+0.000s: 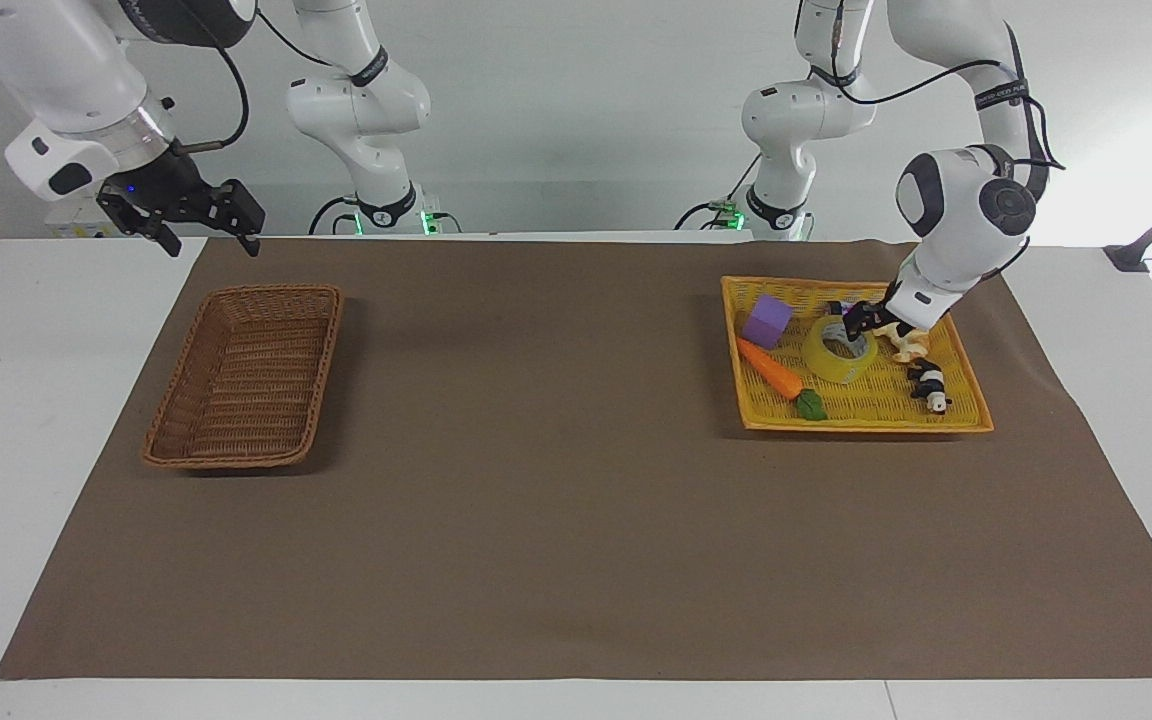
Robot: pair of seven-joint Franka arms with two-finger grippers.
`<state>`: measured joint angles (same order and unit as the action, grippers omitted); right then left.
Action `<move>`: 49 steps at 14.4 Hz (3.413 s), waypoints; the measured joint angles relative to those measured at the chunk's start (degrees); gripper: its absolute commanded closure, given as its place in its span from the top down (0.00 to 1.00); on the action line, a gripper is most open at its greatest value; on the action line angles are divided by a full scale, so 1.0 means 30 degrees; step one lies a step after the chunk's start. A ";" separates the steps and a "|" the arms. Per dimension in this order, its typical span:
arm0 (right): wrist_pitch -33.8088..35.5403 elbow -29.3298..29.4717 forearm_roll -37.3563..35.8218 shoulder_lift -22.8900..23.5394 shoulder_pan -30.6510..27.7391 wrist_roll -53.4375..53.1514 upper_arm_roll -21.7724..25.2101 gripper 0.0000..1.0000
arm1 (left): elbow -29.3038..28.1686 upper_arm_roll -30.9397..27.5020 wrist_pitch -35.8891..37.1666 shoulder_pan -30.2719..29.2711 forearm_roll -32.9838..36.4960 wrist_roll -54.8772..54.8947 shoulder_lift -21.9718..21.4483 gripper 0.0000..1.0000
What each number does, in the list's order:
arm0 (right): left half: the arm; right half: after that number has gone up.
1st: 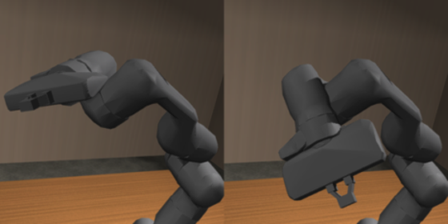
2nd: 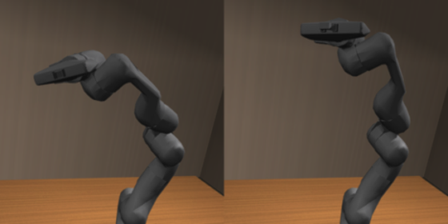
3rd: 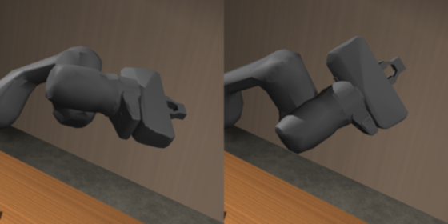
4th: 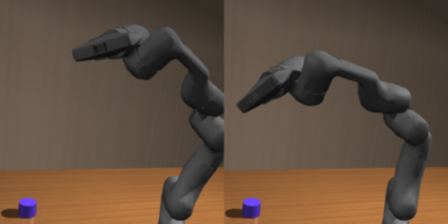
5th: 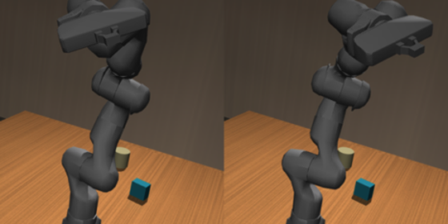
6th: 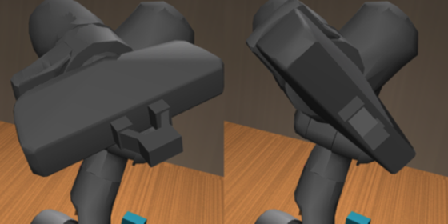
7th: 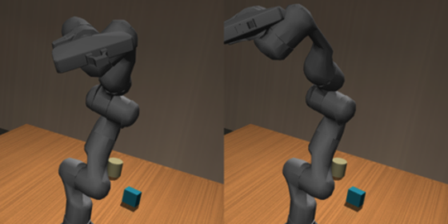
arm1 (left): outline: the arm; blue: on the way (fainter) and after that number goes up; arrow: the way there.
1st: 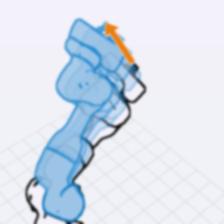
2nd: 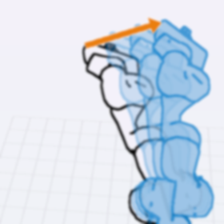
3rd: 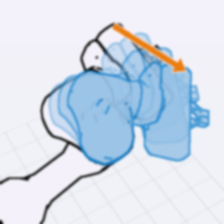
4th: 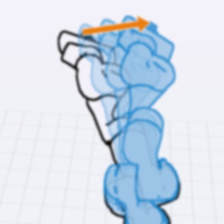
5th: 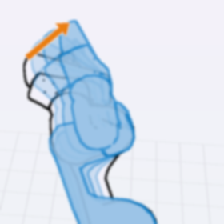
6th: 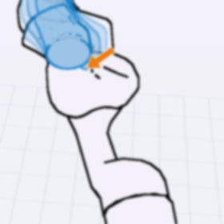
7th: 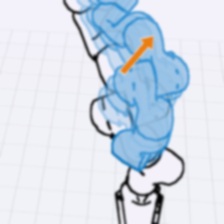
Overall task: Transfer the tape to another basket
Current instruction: 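Lower the left gripper into the yellow basket and grasp the tape roll, then lift the tape roll with the left gripper while the right gripper approaches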
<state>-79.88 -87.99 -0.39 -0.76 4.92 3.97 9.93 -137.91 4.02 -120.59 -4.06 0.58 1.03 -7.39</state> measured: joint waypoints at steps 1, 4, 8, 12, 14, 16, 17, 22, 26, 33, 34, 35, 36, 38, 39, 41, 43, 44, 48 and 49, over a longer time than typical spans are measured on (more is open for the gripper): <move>0.0000 -0.0001 0.0000 0.0000 0.0000 0.0000 0.0000 0.99 | -0.0061 0.0011 -0.0062 0.0000 0.0000 0.0000 0.0048 0.71; 0.0000 -0.0002 0.0000 0.0000 0.0000 0.0000 0.0000 0.99 | -0.0178 0.0053 -0.0209 0.0003 0.0000 -0.0002 0.0064 0.64; 0.0000 -0.0002 0.0000 -0.0001 0.0000 0.0000 0.0000 0.99 | -0.0470 0.0154 -0.0665 0.0027 0.0000 0.0006 0.0068 0.64; 0.0000 -0.0003 0.0000 -0.0002 0.0000 0.0000 0.0000 0.99 | -0.1264 0.0176 -0.1508 0.0039 0.0000 0.0017 0.0080 0.63; 0.0000 -0.0003 0.0000 -0.0002 0.0000 0.0000 0.0000 0.99 | -0.1617 0.0177 -0.1808 0.0040 0.0000 0.0046 0.0082 0.63; 0.0000 -0.0003 0.0000 -0.0002 0.0000 0.0000 0.0000 0.99 | -0.1841 0.0178 -0.2122 0.0040 0.0000 0.0052 0.0135 0.62; 0.0000 -0.0003 0.0000 -0.0002 0.0000 0.0000 0.0000 0.99 | -0.1930 0.0179 -0.2261 0.0041 0.0000 0.0059 0.0180 0.59; 0.0000 -0.0004 0.0000 -0.0003 0.0000 0.0000 0.0000 0.99 | -0.2184 0.0190 -0.2630 0.0056 0.0000 0.0066 0.0220 0.08; 0.0000 -0.0004 0.0000 -0.0003 0.0000 0.0000 0.0000 0.99 | -0.2161 0.0191 -0.2819 0.0061 0.0001 0.0070 0.0219 0.00; 0.0000 -0.0004 0.0000 -0.0004 0.0000 0.0000 0.0000 0.99 | -0.0048 0.0191 -0.1228 0.0061 0.0001 0.0072 0.0586 0.00; 0.0000 -0.0004 0.0000 -0.0004 0.0000 0.0000 0.0000 0.99 | 0.1132 0.0191 -0.0093 0.0061 0.0002 0.0072 0.0773 0.00; 0.0000 -0.0004 0.0000 -0.0004 0.0000 0.0000 0.0000 0.99 | 0.2419 0.0191 0.1062 0.0061 0.0001 0.0068 0.0949 0.00; 0.0000 -0.0005 0.0000 -0.0004 0.0000 0.0000 0.0000 0.99 | 0.3685 0.0194 0.2125 0.0062 -0.0014 0.0044 0.1106 0.00; 0.0000 -0.0005 0.0000 -0.0004 0.0000 0.0000 0.0000 0.99 | 0.5851 0.0198 0.3732 0.0273 -0.0619 -0.0217 0.1350 0.00; 0.0000 -0.0005 0.0000 -0.0004 0.0000 0.0000 0.0000 0.99 | 0.6673 0.0215 0.4254 0.0647 -0.1032 -0.0766 0.1430 0.00; 0.0000 -0.0005 0.0000 -0.0004 0.0000 0.0000 0.0000 0.99 | 0.7678 0.0288 0.4663 0.1975 -0.1906 -0.2711 0.1546 0.00; 0.0000 -0.0006 0.0000 -0.0004 0.0000 0.0000 0.0000 0.99 | 0.8038 0.0365 0.4660 0.3874 -0.3432 -0.4663 0.1673 0.00; 0.0000 -0.0006 0.0000 -0.0004 0.0000 0.0000 0.0000 0.99 | 0.8137 0.0409 0.4609 0.4846 -0.3833 -0.5624 0.1739 0.00; 0.0000 -0.0008 0.0000 -0.0004 0.0010 0.0006 -0.0010 0.99 | 0.8273 0.0508 0.4004 0.7860 -0.5631 -0.8004 0.1824 0.00; 0.0002 -0.0016 0.0004 -0.0004 0.0027 0.0105 -0.0031 0.99 | 0.8292 0.0511 0.3860 0.8133 -0.6313 -0.8273 0.1825 0.00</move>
<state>-79.87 -88.04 -0.38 -0.77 5.00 4.29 9.84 -113.03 5.56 -109.01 20.34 -18.36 -23.79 -1.92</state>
